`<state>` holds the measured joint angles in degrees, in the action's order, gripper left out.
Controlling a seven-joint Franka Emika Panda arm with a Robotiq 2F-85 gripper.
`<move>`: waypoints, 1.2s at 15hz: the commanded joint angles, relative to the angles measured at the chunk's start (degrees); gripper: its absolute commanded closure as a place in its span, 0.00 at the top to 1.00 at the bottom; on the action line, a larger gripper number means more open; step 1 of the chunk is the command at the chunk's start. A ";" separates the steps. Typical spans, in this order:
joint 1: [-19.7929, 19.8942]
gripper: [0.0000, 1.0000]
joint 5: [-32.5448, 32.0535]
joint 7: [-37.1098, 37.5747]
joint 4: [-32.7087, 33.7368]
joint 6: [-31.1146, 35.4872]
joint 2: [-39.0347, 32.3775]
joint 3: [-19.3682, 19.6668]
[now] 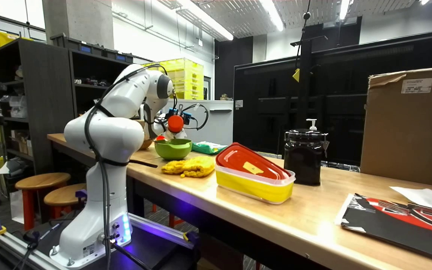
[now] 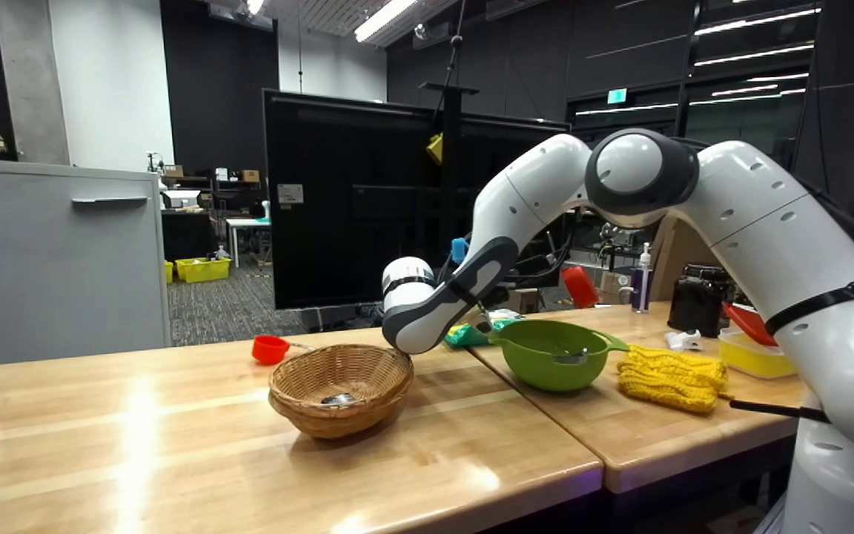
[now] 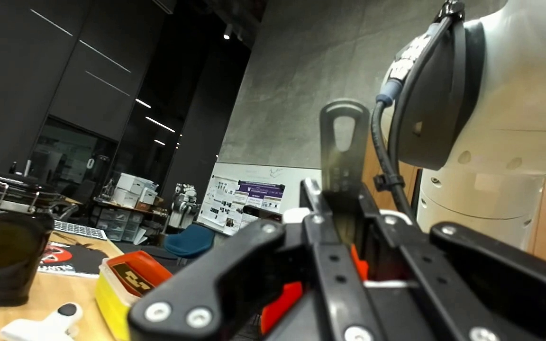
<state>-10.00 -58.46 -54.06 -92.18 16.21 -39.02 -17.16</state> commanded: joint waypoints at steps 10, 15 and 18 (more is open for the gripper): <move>7.28 0.04 21.06 12.59 7.01 12.17 7.23 -0.38; 13.41 0.04 30.27 14.92 0.07 25.70 16.35 1.15; 15.73 0.04 33.50 13.19 -4.66 34.10 22.93 3.37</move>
<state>3.95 -28.57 -40.02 -89.47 42.60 -24.97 -15.71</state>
